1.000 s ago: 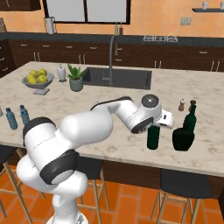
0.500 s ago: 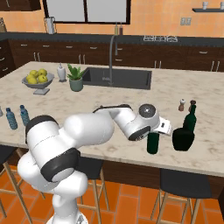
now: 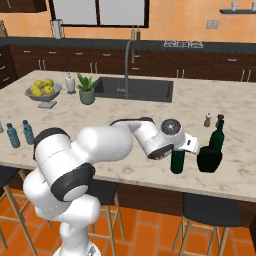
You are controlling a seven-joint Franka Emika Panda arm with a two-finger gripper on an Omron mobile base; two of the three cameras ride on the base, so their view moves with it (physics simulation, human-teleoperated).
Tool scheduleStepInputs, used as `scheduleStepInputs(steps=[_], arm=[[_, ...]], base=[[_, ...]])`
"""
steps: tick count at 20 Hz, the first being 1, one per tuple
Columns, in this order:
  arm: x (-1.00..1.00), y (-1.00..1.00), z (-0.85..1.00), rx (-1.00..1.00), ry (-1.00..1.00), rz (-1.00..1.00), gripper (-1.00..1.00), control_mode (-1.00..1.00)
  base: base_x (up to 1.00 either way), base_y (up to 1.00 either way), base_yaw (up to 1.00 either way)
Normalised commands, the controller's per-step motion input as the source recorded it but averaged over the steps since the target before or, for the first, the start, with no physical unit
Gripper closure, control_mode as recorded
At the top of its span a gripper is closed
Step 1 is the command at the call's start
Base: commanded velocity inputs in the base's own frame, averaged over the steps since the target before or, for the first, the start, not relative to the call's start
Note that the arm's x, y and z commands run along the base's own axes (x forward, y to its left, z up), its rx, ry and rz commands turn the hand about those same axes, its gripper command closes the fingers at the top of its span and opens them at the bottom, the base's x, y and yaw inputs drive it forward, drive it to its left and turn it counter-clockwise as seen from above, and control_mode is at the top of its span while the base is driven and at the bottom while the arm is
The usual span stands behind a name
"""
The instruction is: Move the plastic bottles in the middle to the plastics group, and the glass bottles in the middle to the glass group.
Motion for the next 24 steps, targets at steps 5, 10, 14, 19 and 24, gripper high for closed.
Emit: scheduleStepInputs(steps=[5, 10, 14, 19, 24], arm=[[0.29, 0.00, 0.03, 0.00, 0.00, 0.00, 1.00, -1.00], [0.13, -0.06, 0.00, 0.00, 0.00, 0.00, 1.00, -1.00], [0.21, -0.11, 0.00, 0.00, -0.02, 0.00, 1.00, -1.00], [0.17, -0.03, -0.01, 0.00, -0.04, 0.00, 1.00, -1.00], [0.01, 0.00, -0.37, 0.00, 0.00, 0.00, 1.00, -1.00]], base=[[0.00, 0.00, 0.00], [0.00, 0.00, 0.00], [0.00, 0.00, 0.00], [0.00, 0.00, 0.00], [0.00, 0.00, 0.00]])
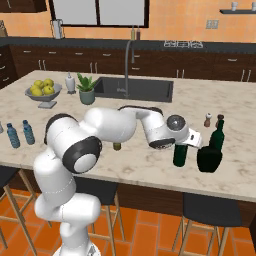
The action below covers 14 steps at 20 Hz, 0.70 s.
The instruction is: Move the plastic bottles in the middle to the plastics group, and the glass bottles in the middle to the glass group.
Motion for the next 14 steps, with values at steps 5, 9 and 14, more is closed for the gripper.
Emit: scheduleStepInputs(steps=[5, 9, 14], arm=[[0.00, 0.00, -0.22, 0.00, 0.00, 0.00, 1.00, -1.00], [0.00, 0.00, 0.05, 0.00, 0.00, 0.00, 1.00, -1.00], [0.00, 0.00, 0.11, 0.00, 0.00, 0.00, -1.00, -1.00]], base=[[0.00, 0.00, 0.00], [0.00, 0.00, 0.00], [0.00, 0.00, 0.00]])
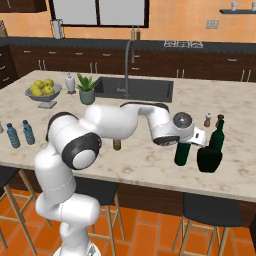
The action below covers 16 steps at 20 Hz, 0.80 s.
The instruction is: Move the plastic bottles in the middle to the plastics group, and the glass bottles in the middle to the glass group.
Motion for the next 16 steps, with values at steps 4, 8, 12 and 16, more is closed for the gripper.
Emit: scheduleStepInputs(steps=[4, 8, 12, 16], arm=[[0.00, 0.00, 0.13, -0.02, 0.00, 0.00, -1.00, -1.00], [-0.02, 0.01, 0.05, -0.03, 0.00, 0.00, -1.00, -1.00], [-0.19, 0.11, 0.44, -0.02, -0.02, 0.00, -1.00, -1.00], [-0.34, 0.24, 0.71, -0.03, -0.05, 0.00, -1.00, -1.00]], base=[[0.00, 0.00, 0.00], [0.00, 0.00, 0.00], [0.00, 0.00, 0.00], [0.00, 0.00, 0.00]])
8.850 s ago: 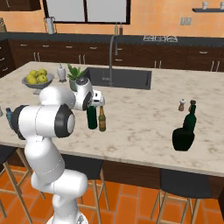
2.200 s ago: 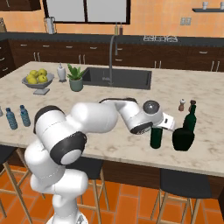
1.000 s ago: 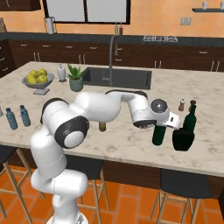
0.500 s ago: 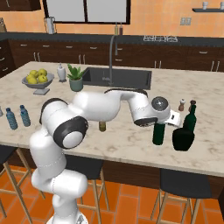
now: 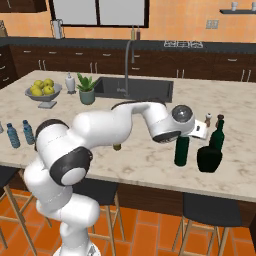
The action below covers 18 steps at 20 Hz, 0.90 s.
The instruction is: Move the plastic bottles in the middle to the plastics group, and the glass bottles in the middle to the glass group.
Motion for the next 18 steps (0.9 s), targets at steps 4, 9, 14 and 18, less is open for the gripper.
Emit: scheduleStepInputs(steps=[4, 9, 14, 18], arm=[[-0.24, 0.61, 0.89, -0.10, 0.00, 0.03, -1.00, -1.00], [-0.03, 1.00, 0.87, -0.17, -0.03, 0.01, -1.00, -1.00], [-0.19, 1.00, 0.43, -0.13, 0.00, 0.01, -1.00, -1.00], [-0.31, 1.00, 0.24, -0.10, 0.00, 0.06, -1.00, -1.00]], base=[[0.00, 0.00, 0.00], [0.00, 0.00, 0.00], [0.00, 0.00, 0.00], [0.00, 0.00, 0.00]])
